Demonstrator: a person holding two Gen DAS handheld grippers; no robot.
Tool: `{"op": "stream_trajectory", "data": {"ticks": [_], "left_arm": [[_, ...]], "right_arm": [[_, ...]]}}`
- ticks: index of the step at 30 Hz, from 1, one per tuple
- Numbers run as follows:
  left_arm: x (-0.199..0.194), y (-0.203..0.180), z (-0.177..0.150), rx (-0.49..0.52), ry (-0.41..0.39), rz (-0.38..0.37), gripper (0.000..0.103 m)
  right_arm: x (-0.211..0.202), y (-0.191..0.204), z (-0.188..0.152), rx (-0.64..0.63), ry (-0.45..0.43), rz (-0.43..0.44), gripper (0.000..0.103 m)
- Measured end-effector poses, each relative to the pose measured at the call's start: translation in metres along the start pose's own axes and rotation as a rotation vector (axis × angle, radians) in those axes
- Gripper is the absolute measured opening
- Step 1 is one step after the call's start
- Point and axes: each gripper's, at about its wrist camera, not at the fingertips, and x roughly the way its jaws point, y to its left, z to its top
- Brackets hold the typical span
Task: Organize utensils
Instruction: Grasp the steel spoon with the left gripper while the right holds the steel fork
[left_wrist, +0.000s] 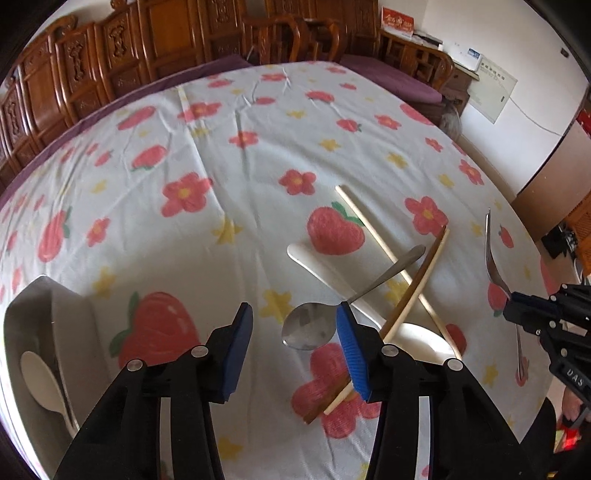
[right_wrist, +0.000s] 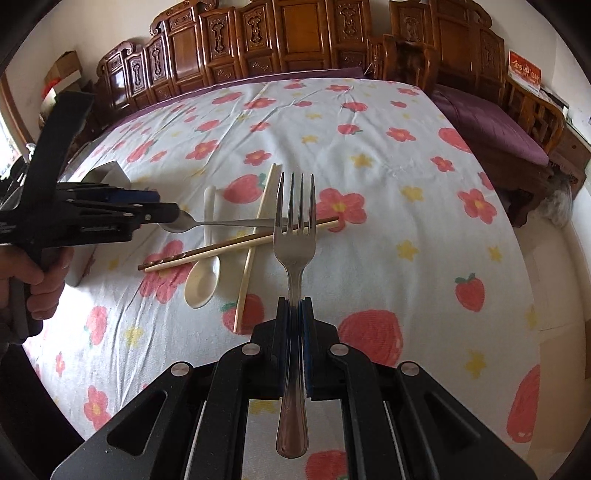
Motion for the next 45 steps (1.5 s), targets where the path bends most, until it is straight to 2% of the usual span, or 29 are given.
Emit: {"op": "stream_trajectory", "data": {"ticks": [3, 6, 7, 8, 14, 19, 28, 45], "left_arm": [[0.007, 0.001, 0.001, -0.016, 0.034, -0.013, 0.04], [0.011, 0.004, -0.001, -0.042, 0.061, -0.038, 0.031], [0.011, 0.004, -0.002, -0.051, 0.064, -0.049, 0.021], [0.012, 0.004, -0.003, -0.055, 0.068, -0.054, 0.016], [-0.001, -0.003, -0.007, -0.047, 0.055, -0.076, 0.005], [-0.023, -0.016, -0.013, -0.014, 0.014, -0.062, 0.001], [-0.072, -0.018, -0.027, -0.01, -0.102, 0.041, 0.001], [-0.141, 0.043, -0.07, -0.118, -0.218, 0.183, 0.001]], "right_arm": [[0.001, 0.002, 0.0, -0.002, 0.002, 0.009, 0.008], [0.001, 0.002, 0.0, -0.007, 0.001, 0.014, 0.008], [0.001, 0.002, 0.0, -0.007, 0.002, 0.015, 0.008], [0.001, 0.002, 0.0, -0.007, 0.003, 0.016, 0.008], [-0.003, 0.0, 0.001, 0.007, -0.004, 0.026, 0.008], [-0.006, 0.002, 0.001, 0.002, -0.01, 0.029, 0.008], [-0.013, 0.013, 0.003, -0.018, -0.028, 0.046, 0.008], [-0.022, 0.048, 0.003, -0.079, -0.047, 0.086, 0.008]]}}
